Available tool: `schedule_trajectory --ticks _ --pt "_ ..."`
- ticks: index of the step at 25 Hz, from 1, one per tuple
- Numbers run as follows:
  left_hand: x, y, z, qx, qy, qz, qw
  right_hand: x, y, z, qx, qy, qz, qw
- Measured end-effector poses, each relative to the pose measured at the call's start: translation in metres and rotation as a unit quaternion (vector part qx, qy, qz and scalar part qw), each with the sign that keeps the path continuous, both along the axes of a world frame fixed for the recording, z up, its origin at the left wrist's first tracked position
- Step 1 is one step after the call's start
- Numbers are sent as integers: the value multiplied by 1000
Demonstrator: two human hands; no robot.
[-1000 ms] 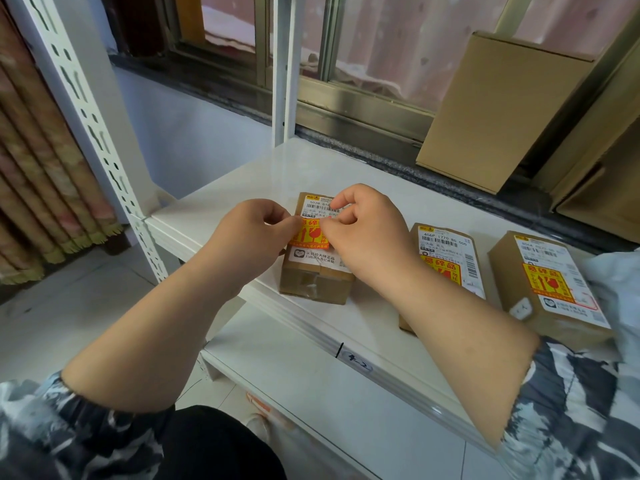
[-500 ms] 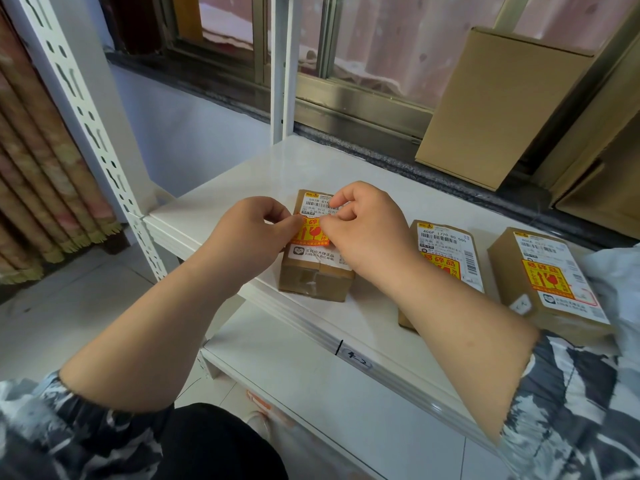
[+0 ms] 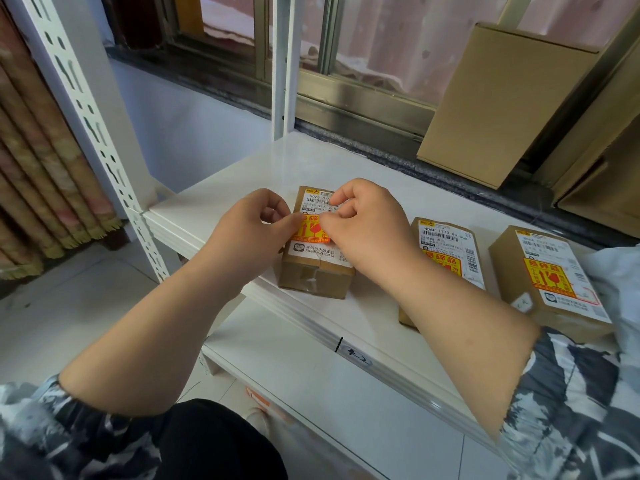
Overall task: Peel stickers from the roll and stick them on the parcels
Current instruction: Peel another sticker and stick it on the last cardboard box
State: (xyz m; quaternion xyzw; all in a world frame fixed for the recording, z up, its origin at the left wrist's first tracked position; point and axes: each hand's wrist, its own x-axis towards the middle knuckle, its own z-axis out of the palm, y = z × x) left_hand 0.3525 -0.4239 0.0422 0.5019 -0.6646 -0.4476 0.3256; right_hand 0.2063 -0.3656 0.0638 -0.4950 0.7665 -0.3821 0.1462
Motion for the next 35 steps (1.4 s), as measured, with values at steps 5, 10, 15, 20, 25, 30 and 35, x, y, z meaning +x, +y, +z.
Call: schedule_trajectory --ticks 5,10,15,20,25,30,35 --pt "4 5 -3 -15 41 -3 999 3 3 2 4 35 14 999" --pt "7 7 -1 -29 30 -4 999 5 5 12 56 114 59 990" --pt "7 9 0 -66 -9 -6 998 5 10 18 92 117 62 987" --pt "6 19 -3 -73 -1 -3 997 0 17 17 91 14 37 995" --pt "9 53 -21 -114 43 38 992 -2 24 15 86 -25 39 995" --pt "3 57 -29 -157 61 60 984 -3 27 13 82 -24 48 995" --pt "-2 61 -22 -251 30 92 963 -10 38 14 39 -67 39 996"
